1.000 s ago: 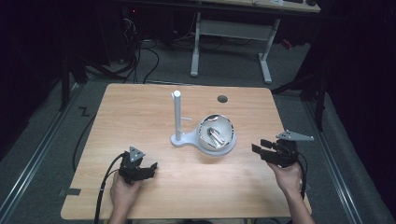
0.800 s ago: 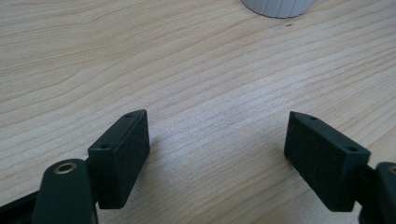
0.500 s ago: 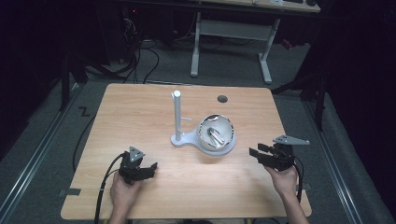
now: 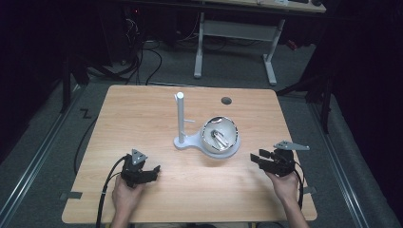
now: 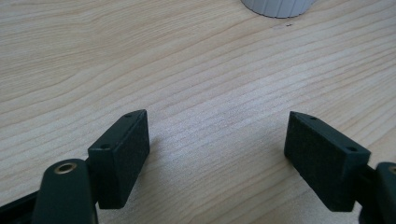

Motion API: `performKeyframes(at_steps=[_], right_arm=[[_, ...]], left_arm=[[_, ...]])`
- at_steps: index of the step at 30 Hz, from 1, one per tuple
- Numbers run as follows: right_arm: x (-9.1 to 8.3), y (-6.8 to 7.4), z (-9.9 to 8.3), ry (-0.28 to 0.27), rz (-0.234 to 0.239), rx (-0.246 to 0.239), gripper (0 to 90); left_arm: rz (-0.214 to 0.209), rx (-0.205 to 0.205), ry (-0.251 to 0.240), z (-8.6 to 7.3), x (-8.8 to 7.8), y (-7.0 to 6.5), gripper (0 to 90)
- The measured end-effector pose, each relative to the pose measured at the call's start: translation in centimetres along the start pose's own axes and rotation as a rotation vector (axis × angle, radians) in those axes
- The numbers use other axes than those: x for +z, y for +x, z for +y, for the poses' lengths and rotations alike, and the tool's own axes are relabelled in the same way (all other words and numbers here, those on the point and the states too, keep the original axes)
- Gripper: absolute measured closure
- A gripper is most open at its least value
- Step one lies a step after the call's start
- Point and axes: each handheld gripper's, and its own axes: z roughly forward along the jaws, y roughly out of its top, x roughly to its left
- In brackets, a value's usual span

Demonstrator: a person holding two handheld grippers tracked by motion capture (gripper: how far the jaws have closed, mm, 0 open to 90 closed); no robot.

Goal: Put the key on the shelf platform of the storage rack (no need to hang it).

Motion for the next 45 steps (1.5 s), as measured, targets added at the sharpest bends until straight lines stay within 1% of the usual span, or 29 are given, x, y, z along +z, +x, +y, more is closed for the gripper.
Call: performKeyframes(at_steps=[4,5,8,14,15,18,22,24,26,28,31,33,34,37,38,40,45], right_arm=[[0.4,0.1,-0.3,0.005,-0.002,0.004,49.5],[0.6,0.1,-0.4,0.006,-0.006,-0.006,49.5],[0.9,0.2,-0.6,0.005,-0.011,-0.013,49.8],[1.6,0.0,-1.3,0.022,-0.031,-0.015,49.9],[1.8,0.0,-1.4,0.028,-0.032,-0.006,49.9],[2.2,0.0,-1.8,0.032,-0.052,-0.018,49.6],[2.9,-0.1,-2.4,0.046,-0.057,-0.012,49.2],[3.2,0.0,-2.8,0.043,-0.068,-0.026,49.3],[3.6,0.1,-3.1,0.053,-0.075,-0.029,49.3],[3.9,0.3,-3.3,0.057,-0.09,-0.047,49.2],[4.3,0.4,-3.7,0.069,-0.1,-0.047,48.4],[4.5,0.5,-4.1,0.054,-0.114,-0.069,47.3],[4.5,0.8,-4.2,0.06,-0.124,-0.077,46.1],[4.7,1.5,-4.2,0.073,-0.163,-0.14,43.8],[4.8,1.6,-4.2,0.072,-0.168,-0.148,43.4],[4.8,1.4,-4.2,0.074,-0.166,-0.13,41.7],[4.8,1.4,-4.2,0.074,-0.169,-0.132,41.0]], left_arm=[[0.0,0.0,0.0,0.0,0.0,0.0,22.7],[0.0,0.0,0.0,0.0,0.0,0.0,22.7],[0.0,0.0,0.0,0.0,0.0,0.0,22.7],[0.0,0.0,0.0,0.0,0.0,0.0,22.7],[0.0,0.0,0.0,0.0,0.0,0.0,22.7],[0.0,0.0,0.0,0.0,0.0,0.0,22.7],[0.0,-0.001,0.0,0.0,0.0,0.0,22.7],[0.0,0.0,0.0,0.0,0.0,0.0,22.7],[0.0,0.0,0.0,0.0,0.0,0.0,22.7],[0.0,0.0,0.0,0.0,0.0,0.0,22.7],[0.0,0.0,0.0,0.0,0.0,0.0,22.7],[0.001,0.0,0.0,0.0,0.0,0.0,22.7],[0.001,0.001,0.0,0.0,0.0,0.0,22.6],[0.001,0.001,0.0,0.0,0.0,0.0,22.6],[0.002,0.001,0.0,0.0,0.0,0.0,22.6],[0.002,0.001,0.0,0.0,0.0,0.0,22.6],[0.003,0.001,-0.001,0.0,0.0,0.0,22.5]])
